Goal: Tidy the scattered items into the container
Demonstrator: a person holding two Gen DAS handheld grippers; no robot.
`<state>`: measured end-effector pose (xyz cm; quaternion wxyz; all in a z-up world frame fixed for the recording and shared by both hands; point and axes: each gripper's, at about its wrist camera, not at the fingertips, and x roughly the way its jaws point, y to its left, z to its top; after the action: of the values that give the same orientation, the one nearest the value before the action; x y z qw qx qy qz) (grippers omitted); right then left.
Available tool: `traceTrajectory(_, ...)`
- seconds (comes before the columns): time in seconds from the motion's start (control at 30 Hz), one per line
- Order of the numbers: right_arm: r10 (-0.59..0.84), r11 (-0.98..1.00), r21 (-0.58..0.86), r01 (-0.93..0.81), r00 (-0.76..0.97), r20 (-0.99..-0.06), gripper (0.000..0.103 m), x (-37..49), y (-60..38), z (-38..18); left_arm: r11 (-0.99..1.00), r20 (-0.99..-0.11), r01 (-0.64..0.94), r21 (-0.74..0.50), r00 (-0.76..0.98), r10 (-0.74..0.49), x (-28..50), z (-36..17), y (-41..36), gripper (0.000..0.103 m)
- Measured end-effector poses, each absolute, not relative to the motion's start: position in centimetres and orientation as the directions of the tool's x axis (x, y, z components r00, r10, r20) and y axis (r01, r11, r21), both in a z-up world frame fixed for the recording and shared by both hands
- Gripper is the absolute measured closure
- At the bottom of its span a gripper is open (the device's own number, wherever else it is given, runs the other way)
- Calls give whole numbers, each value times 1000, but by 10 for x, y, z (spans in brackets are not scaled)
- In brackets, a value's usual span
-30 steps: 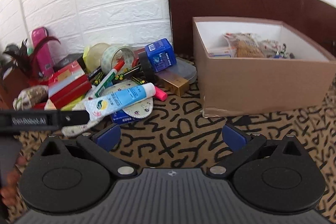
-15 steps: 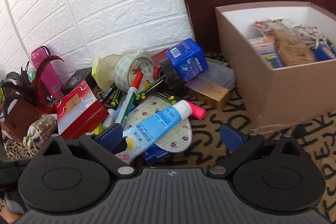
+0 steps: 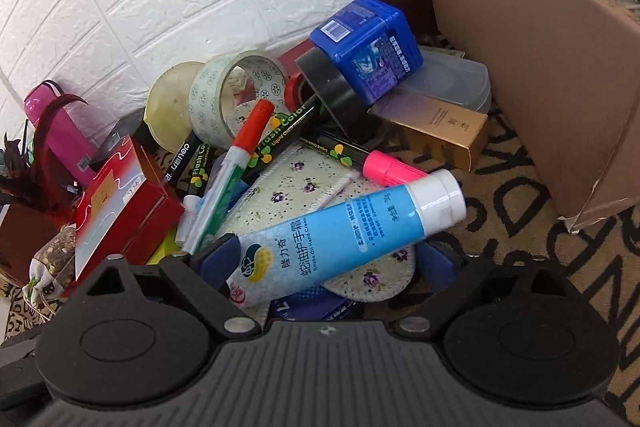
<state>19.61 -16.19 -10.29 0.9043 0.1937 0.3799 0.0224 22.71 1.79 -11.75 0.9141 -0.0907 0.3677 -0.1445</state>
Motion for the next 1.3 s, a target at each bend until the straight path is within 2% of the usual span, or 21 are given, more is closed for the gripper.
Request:
traceTrajectory(0.07, 188, 928, 361, 93, 719, -669, 22, 192, -165, -102, 944, -645, 204, -259, 692, -326, 225, -118, 16, 36)
traceTrajectory(0.13, 181, 933, 351, 87, 727, -662, 31, 187, -167, -101, 946, -647, 204, -253, 692, -322, 223, -117, 15, 45)
traceTrajectory(0.17, 178, 934, 346, 85, 730, -660, 36, 185, -168, -99, 942, -645, 209, -264, 688, -333, 222, -117, 16, 55)
traceTrajectory(0.2, 181, 935, 345, 79, 731, -658, 37, 183, -169, -98, 932, -641, 220, -287, 679, -358, 221, -116, 16, 73)
traceTrajectory(0.3, 204, 936, 348, 50, 729, -653, 50, 178, -170, -98, 919, -644, 232, -318, 659, -389, 212, -116, 13, 73)
traceTrajectory(0.37, 214, 939, 342, 28, 734, -645, 64, 171, -168, -96, 924, -648, 237, -301, 660, -381, 202, -116, 9, 70)
traceTrajectory(0.5, 218, 951, 308, -15, 740, -636, 80, 158, -165, -94, 918, -659, 227, -326, 642, -393, 183, -119, 13, 70)
traceTrajectory(0.53, 222, 952, 304, -25, 741, -634, 88, 155, -165, -94, 920, -663, 221, -324, 641, -387, 178, -120, 15, 70)
traceTrajectory(0.57, 237, 950, 311, -39, 740, -630, 103, 152, -165, -93, 922, -667, 216, -323, 639, -383, 174, -120, 17, 70)
traceTrajectory(0.73, 253, 950, 306, -61, 725, -641, 102, 140, -161, -96, 926, -685, 197, -323, 626, -372, 155, -123, 24, 67)
traceTrajectory(0.8, 230, 949, 315, -22, 732, -642, 98, 139, -165, -98, 927, -686, 201, -316, 627, -369, 150, -122, 24, 67)
traceTrajectory(0.83, 220, 947, 322, -1, 733, -644, 94, 139, -168, -99, 927, -686, 203, -316, 626, -371, 148, -121, 24, 67)
traceTrajectory(0.87, 217, 943, 332, 14, 732, -646, 82, 140, -171, -99, 926, -685, 206, -317, 626, -373, 148, -120, 23, 67)
traceTrajectory(0.9, 215, 939, 343, 25, 735, -643, 74, 142, -174, -99, 925, -683, 209, -317, 626, -376, 147, -120, 22, 67)
traceTrajectory(0.93, 208, 938, 345, 33, 742, -637, 60, 142, -176, -97, 924, -681, 213, -316, 627, -378, 148, -119, 21, 66)
traceTrajectory(0.97, 195, 940, 338, 38, 752, -629, 47, 143, -177, -95, 925, -679, 217, -312, 630, -377, 149, -118, 19, 60)
traceTrajectory(1.07, 160, 945, 322, 62, 770, -618, 35, 151, -178, -90, 932, -671, 217, -290, 648, -360, 152, -116, 13, 38)
traceTrajectory(1.2, 81, 963, 252, 97, 786, -613, 34, 163, -175, -86, 928, -662, 220, -302, 652, -370, 156, -118, 12, 33)
traceTrajectory(1.3, 40, 973, 203, 107, 793, -608, 29, 175, -171, -84, 927, -671, 211, -309, 642, -370, 160, -124, 13, 31)
